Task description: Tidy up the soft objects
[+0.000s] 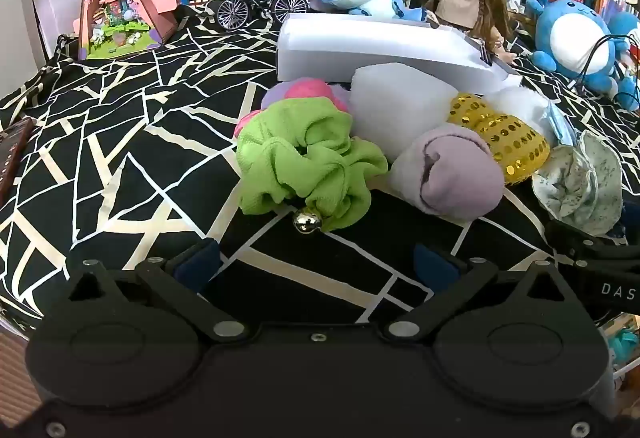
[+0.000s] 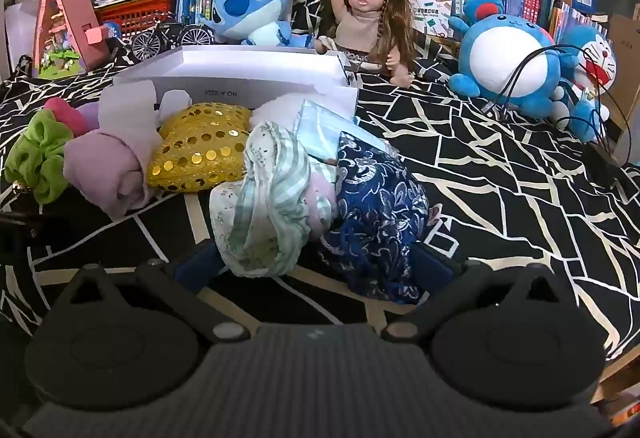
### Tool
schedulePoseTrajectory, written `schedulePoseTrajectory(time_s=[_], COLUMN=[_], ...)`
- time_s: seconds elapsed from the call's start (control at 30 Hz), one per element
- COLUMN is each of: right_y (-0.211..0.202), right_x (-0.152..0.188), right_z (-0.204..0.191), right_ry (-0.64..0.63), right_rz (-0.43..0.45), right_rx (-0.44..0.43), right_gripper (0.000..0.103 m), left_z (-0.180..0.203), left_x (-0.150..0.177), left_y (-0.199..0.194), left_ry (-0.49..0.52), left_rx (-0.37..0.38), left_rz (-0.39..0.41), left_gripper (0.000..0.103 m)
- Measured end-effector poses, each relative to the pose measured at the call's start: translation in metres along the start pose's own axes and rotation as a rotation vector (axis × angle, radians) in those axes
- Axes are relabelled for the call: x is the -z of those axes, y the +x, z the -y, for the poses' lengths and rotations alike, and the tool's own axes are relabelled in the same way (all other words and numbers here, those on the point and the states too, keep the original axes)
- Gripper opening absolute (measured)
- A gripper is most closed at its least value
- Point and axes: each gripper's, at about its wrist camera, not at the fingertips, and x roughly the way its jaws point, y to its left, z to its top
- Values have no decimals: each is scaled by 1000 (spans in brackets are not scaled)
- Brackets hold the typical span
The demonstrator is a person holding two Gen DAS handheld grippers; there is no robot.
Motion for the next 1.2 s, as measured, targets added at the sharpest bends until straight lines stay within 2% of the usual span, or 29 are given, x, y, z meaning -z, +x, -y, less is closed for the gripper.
schedulePoseTrajectory(time_s=[1.2], right_y=[1], right_x=[-1], right_z=[0], right_ry=[1], right_rz=[-11], right_rx=[-3], right_gripper=[103], left_z=[0], left_x=[-1], left_y=[1], left_ry=[7], left_rx=[-10], left_rz=[-9], left_gripper=[103])
